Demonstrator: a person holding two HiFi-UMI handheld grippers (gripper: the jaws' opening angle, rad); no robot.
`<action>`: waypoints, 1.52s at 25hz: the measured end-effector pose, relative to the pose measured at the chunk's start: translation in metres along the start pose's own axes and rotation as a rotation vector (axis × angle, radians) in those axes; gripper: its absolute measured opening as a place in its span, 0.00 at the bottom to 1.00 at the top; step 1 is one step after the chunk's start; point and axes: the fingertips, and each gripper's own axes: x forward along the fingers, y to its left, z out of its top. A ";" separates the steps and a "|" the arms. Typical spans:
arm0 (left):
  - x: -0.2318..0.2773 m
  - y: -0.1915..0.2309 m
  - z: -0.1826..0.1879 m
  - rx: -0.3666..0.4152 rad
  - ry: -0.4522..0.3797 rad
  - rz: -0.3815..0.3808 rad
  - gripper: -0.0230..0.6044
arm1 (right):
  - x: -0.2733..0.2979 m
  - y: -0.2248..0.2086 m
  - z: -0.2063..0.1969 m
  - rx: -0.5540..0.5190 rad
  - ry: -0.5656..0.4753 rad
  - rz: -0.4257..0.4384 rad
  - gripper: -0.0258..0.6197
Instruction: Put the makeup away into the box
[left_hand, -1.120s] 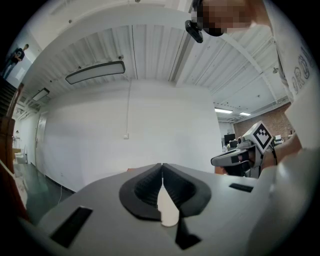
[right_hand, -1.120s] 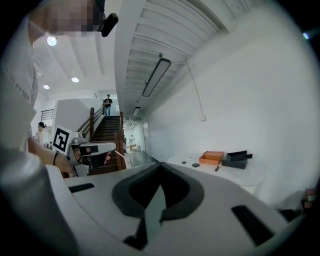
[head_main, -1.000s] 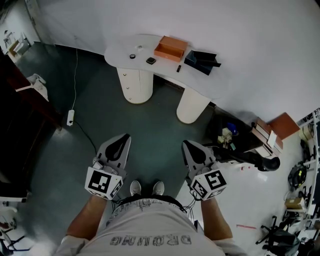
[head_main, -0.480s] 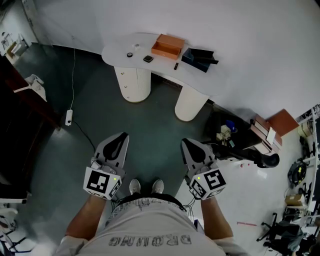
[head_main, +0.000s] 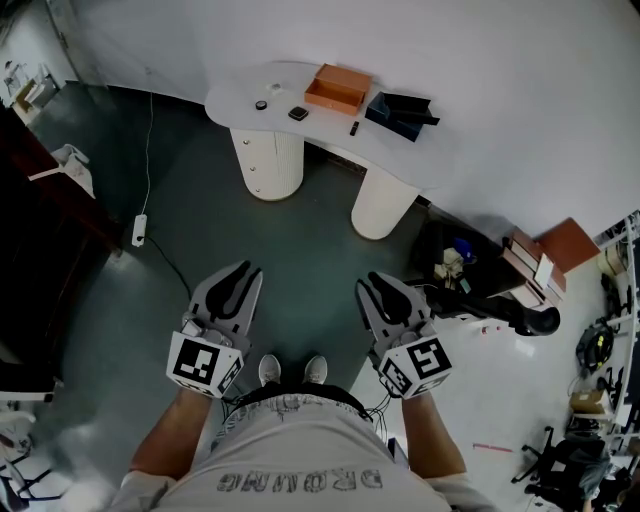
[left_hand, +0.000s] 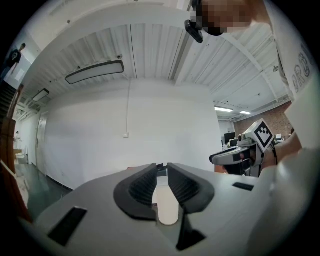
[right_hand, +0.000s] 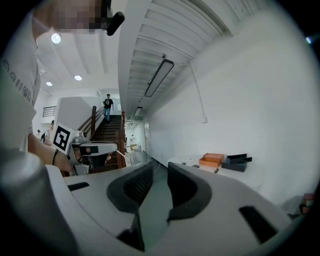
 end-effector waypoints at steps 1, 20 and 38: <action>0.000 0.000 -0.001 -0.001 0.002 0.001 0.17 | 0.000 -0.001 0.000 0.001 -0.001 -0.002 0.19; 0.023 0.003 -0.010 -0.015 0.024 0.038 0.34 | 0.007 -0.029 -0.003 0.021 0.001 -0.005 0.37; 0.074 -0.006 -0.028 -0.036 0.056 0.058 0.48 | 0.021 -0.080 -0.012 0.042 0.007 0.029 0.45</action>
